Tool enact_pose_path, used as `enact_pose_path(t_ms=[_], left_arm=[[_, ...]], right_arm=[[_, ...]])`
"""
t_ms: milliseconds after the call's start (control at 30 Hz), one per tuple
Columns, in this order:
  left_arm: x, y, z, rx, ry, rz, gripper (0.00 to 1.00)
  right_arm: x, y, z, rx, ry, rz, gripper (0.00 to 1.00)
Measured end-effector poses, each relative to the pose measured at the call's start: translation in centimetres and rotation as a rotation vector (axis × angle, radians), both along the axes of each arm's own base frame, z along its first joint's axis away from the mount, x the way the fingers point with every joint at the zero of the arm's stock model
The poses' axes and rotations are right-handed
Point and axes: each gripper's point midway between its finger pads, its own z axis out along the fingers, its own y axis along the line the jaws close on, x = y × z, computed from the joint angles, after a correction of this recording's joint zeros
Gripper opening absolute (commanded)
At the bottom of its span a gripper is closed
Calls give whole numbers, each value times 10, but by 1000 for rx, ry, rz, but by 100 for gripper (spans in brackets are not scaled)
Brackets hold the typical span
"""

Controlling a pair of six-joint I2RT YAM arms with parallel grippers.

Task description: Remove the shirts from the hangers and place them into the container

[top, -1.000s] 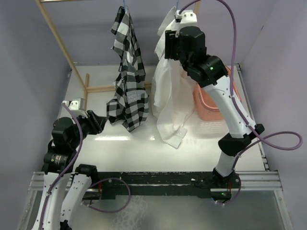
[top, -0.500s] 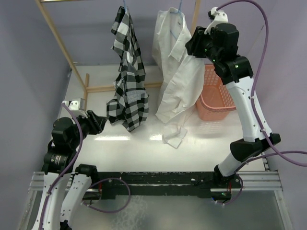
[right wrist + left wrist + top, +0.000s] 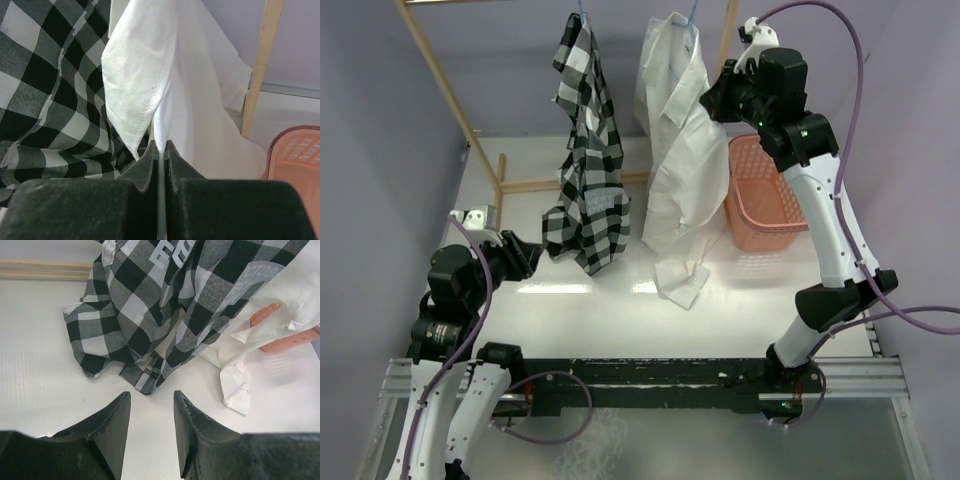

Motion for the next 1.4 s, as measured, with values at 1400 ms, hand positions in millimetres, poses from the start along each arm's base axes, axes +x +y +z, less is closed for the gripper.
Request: enact_pose_path(t_ms=[1400], left_arm=[[-6,-15,13,9,-121,-114,48]], right_arm=[[-122,-45,77,-13,-143,22,0]])
